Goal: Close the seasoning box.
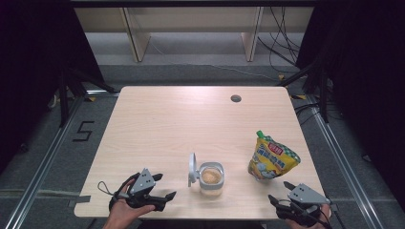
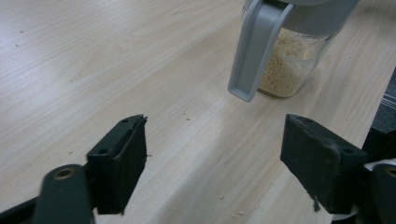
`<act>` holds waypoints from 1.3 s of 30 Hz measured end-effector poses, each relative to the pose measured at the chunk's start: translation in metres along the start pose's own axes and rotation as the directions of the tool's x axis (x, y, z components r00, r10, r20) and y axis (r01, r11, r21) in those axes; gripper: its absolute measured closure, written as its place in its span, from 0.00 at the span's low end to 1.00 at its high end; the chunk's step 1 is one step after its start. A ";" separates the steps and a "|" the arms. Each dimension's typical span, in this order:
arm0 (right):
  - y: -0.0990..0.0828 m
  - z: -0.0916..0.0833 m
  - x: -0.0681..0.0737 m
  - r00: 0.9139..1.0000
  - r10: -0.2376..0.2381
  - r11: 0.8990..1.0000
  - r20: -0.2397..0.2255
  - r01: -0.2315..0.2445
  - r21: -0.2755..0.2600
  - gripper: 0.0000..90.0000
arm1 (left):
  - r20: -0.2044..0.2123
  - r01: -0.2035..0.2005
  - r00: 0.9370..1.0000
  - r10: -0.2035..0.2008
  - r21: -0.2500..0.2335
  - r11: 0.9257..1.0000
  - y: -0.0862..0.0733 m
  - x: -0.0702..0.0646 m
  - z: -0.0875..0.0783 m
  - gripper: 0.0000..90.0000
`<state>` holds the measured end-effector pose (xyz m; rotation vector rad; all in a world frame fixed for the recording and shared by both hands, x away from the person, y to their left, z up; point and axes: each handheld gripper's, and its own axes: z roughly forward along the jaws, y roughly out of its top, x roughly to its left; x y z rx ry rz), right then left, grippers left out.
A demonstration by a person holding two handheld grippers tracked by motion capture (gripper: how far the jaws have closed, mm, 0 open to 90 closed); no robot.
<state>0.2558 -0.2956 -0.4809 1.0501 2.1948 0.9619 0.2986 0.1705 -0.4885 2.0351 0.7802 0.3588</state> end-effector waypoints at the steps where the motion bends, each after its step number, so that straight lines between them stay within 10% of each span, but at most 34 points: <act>1: 0.000 0.001 0.000 1.000 -0.006 1.000 0.000 0.006 -0.001 0.35 | 0.008 -0.001 1.000 0.001 0.013 1.000 0.001 0.001 -0.001 0.32; 8: 0.001 0.003 0.002 1.000 -0.012 1.000 -0.005 0.012 0.003 0.35 | -0.007 -0.054 0.999 0.054 -0.012 0.998 0.009 -0.002 -0.004 0.80; 13: 0.002 0.002 0.003 1.000 -0.018 1.000 0.006 0.018 0.002 0.35 | -0.018 -0.092 0.996 0.092 -0.012 0.996 0.015 -0.008 -0.004 0.98; 39: 0.001 0.005 0.006 0.999 -0.040 0.999 -0.003 0.040 0.015 0.35 | 0.045 -0.171 0.984 0.174 -0.062 0.983 0.073 -0.023 -0.001 0.99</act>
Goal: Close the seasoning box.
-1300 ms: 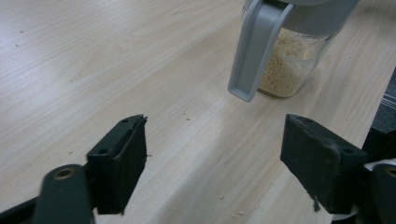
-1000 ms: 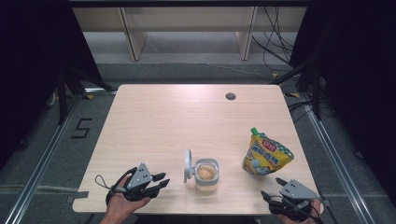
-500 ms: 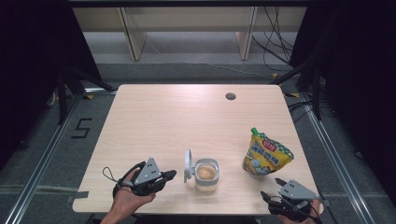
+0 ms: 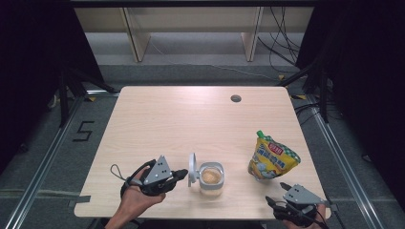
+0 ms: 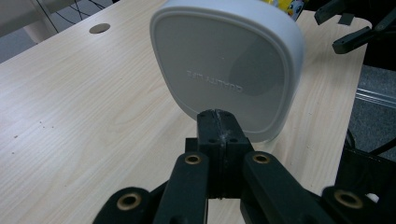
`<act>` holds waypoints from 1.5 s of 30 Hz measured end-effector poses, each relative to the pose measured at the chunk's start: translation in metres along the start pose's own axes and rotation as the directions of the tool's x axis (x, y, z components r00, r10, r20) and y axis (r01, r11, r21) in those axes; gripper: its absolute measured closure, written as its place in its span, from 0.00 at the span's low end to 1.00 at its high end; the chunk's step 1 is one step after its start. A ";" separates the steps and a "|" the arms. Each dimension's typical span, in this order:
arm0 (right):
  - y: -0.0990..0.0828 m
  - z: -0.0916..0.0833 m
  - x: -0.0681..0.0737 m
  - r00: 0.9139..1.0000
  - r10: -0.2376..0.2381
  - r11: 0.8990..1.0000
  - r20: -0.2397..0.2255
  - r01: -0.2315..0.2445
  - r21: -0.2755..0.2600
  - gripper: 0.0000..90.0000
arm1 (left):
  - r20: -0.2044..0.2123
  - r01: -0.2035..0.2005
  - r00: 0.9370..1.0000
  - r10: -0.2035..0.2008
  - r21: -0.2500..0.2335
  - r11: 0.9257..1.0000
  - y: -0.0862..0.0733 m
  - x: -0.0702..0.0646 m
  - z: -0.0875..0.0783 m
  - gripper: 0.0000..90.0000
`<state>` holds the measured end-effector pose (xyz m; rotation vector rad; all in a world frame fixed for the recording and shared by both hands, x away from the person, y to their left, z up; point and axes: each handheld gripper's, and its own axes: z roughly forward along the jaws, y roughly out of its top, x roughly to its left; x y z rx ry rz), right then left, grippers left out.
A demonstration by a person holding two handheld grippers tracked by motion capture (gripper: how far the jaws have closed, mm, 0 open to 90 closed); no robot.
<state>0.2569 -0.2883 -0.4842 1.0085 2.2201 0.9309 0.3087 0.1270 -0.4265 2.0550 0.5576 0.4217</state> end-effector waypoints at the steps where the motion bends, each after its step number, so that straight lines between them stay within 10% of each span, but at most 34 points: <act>1: 0.000 0.000 0.001 1.000 0.013 1.000 -0.001 -0.013 0.006 0.35 | 0.005 0.002 1.000 -0.002 -0.003 1.000 0.000 0.000 0.000 0.99; 33: 0.001 0.002 0.001 1.000 -0.020 1.000 -0.006 0.020 0.004 0.35 | 0.041 -0.073 0.996 0.075 -0.040 0.997 0.025 -0.011 0.009 0.96; 45: 0.001 0.001 0.001 1.000 -0.018 1.000 -0.005 0.018 0.002 0.35 | 0.123 0.053 0.992 -0.042 -0.091 0.994 0.010 0.000 -0.004 0.76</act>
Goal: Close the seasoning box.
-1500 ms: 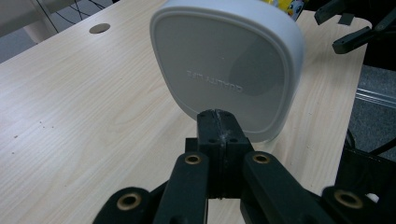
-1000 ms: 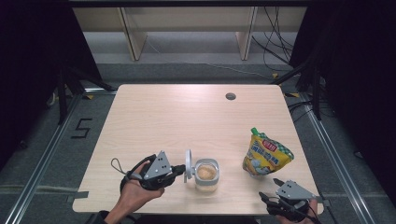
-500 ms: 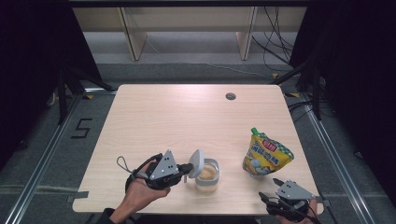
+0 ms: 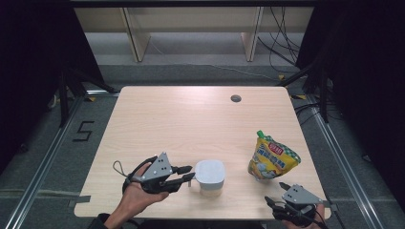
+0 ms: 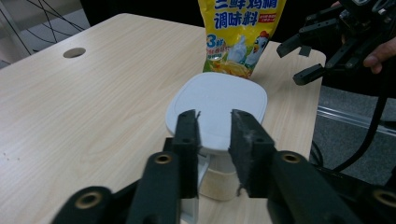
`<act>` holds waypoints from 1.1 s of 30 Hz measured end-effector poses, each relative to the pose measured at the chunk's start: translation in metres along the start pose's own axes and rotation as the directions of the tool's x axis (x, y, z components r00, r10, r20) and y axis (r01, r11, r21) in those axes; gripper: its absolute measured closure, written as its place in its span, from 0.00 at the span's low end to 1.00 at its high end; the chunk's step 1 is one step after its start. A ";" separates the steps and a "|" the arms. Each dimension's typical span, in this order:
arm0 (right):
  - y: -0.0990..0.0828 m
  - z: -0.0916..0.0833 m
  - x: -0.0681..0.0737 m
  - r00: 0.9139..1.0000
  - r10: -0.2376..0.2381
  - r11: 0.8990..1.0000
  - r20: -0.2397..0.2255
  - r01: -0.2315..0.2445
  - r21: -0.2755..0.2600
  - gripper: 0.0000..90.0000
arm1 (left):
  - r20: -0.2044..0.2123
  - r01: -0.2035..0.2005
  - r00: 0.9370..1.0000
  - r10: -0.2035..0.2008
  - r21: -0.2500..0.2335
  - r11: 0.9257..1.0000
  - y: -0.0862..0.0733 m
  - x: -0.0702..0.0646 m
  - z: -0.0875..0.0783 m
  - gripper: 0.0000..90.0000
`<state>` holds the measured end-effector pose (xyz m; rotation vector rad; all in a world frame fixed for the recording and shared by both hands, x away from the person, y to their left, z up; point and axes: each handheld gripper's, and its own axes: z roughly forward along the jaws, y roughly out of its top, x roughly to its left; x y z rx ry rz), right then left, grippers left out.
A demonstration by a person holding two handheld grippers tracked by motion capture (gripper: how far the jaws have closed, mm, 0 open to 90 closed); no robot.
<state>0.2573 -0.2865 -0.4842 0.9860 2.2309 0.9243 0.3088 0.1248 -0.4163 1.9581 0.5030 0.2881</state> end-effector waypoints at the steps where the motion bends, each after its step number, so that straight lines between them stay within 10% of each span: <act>1: 0.000 0.000 0.000 1.000 0.000 1.000 0.000 0.000 0.001 0.35 | 0.001 0.003 1.000 -0.003 0.003 1.000 -0.002 0.001 -0.002 0.71; 9: 0.000 0.000 0.000 1.000 -0.002 1.000 -0.003 0.002 0.000 0.35 | -0.045 0.025 0.999 -0.024 0.016 1.000 -0.016 0.006 -0.006 0.33; 26: 0.002 0.000 0.003 1.000 -0.017 1.000 -0.008 0.017 -0.009 0.34 | -0.082 0.145 0.986 -0.143 0.018 0.989 -0.063 0.009 -0.016 0.21; 33: 0.002 0.000 0.002 1.000 -0.011 1.000 -0.009 0.011 -0.011 0.34 | -0.118 0.118 0.987 -0.113 0.036 0.992 -0.075 0.003 -0.027 0.20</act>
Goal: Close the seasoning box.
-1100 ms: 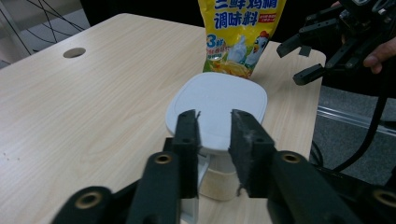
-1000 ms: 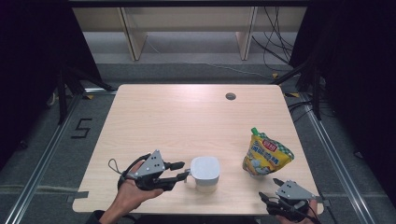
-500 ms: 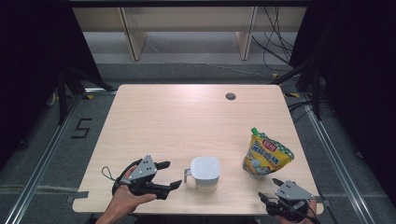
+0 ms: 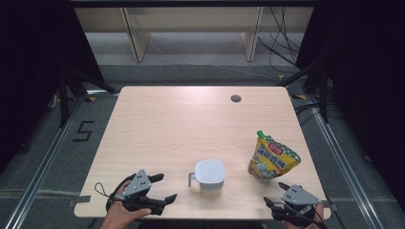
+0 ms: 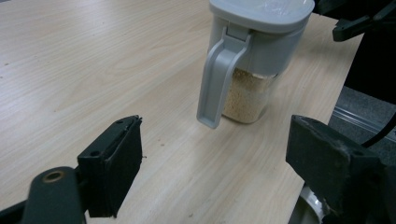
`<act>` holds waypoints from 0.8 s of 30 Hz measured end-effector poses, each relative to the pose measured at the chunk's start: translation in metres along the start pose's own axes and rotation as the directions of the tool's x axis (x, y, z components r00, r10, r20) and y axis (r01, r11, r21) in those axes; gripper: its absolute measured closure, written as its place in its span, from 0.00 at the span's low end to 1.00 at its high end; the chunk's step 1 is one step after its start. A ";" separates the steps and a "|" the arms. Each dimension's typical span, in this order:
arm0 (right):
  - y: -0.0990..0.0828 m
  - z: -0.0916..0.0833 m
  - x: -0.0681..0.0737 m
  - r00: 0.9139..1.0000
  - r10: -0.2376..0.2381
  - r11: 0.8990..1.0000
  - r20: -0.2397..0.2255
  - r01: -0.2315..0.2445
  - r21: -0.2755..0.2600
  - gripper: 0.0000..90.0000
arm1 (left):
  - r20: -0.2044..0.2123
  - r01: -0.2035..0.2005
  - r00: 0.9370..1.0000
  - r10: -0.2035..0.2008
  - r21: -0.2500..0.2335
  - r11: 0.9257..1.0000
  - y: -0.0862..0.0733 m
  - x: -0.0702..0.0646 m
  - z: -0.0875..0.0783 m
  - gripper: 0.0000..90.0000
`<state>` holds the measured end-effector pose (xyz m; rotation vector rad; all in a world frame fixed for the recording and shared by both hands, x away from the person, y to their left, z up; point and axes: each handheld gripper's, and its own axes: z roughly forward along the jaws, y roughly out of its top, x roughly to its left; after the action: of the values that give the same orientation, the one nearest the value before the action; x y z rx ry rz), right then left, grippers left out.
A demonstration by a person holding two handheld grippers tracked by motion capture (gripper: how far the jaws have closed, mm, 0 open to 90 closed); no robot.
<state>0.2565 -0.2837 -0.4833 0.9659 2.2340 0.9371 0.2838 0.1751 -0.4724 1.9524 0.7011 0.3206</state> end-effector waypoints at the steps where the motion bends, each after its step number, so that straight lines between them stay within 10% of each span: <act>1: 0.000 0.000 0.000 1.000 -0.011 1.000 0.009 0.011 -0.001 0.33 | -0.004 -0.012 1.000 0.012 0.005 1.000 -0.002 0.000 -0.001 0.20; 13: 0.000 0.000 0.000 0.999 0.020 0.999 -0.032 -0.021 -0.025 0.26 | -0.033 -0.076 0.996 0.079 0.087 0.993 -0.018 -0.005 0.005 0.20; 24: -0.001 0.002 -0.002 0.999 0.041 0.999 -0.035 -0.042 -0.011 0.25 | -0.042 -0.045 0.998 0.049 0.086 0.995 -0.019 -0.004 0.006 0.20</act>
<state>0.2583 -0.2852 -0.4847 1.0014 2.2426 0.9916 0.2774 0.1746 -0.4922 2.0501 0.7078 0.3686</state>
